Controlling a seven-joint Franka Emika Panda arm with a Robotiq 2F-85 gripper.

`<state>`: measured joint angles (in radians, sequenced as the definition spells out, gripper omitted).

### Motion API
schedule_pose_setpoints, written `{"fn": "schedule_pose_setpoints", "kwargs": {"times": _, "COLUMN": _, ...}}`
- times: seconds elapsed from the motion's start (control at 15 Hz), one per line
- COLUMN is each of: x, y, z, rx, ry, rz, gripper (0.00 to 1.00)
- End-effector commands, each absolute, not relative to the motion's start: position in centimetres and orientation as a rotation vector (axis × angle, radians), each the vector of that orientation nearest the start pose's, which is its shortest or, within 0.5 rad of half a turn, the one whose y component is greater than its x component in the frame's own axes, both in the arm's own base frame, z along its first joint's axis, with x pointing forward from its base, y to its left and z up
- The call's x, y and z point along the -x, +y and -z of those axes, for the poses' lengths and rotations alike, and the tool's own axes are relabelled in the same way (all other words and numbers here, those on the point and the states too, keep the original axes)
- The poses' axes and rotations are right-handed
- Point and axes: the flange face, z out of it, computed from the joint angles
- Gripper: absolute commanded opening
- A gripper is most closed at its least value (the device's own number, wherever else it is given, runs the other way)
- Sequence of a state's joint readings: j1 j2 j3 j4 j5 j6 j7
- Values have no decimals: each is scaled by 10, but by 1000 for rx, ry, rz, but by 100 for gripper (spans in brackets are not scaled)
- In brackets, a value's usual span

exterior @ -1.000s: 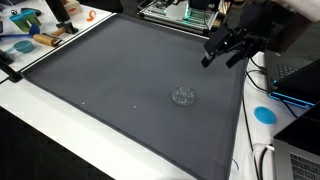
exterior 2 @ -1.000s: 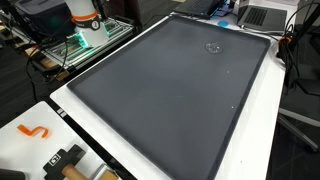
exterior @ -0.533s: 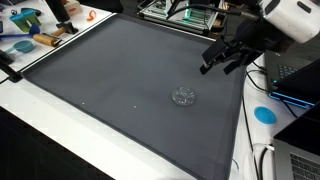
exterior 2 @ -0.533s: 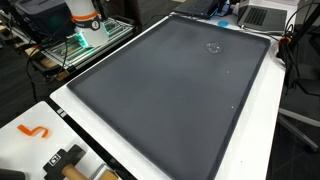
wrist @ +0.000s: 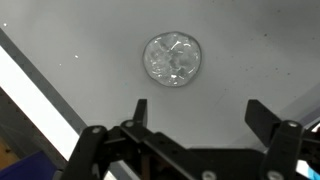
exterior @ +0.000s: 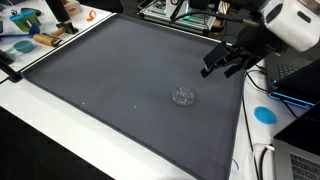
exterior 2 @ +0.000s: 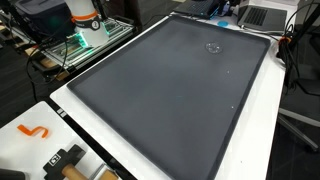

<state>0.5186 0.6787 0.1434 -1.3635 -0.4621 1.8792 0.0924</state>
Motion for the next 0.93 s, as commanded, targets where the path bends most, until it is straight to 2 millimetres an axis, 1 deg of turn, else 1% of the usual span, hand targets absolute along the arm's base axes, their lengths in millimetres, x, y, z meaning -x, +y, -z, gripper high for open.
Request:
{"fn": "schedule_pose_setpoints", "kwargs": {"times": 0.0, "x": -599, "y": 399, "z": -313, "rx": 3326, "ry": -1221, "rz": -48, "gripper": 100}}
{"fn": "schedule_pose_setpoints", "kwargs": {"times": 0.2, "x": -604, "y": 396, "z": -317, "rx": 3330, "ry": -1195, "rz": -37, "gripper": 100}}
{"fn": "schedule_pose_setpoints", "kwargs": {"times": 0.53, "x": -616, "y": 385, "z": -332, "rx": 3342, "ry": -1114, "rz": 9, "gripper": 100}}
{"fn": "schedule_pose_setpoints", "kwargs": {"times": 0.87, "x": -632, "y": 362, "z": -350, "rx": 3328, "ry": -939, "rz": 54, "gripper": 100}}
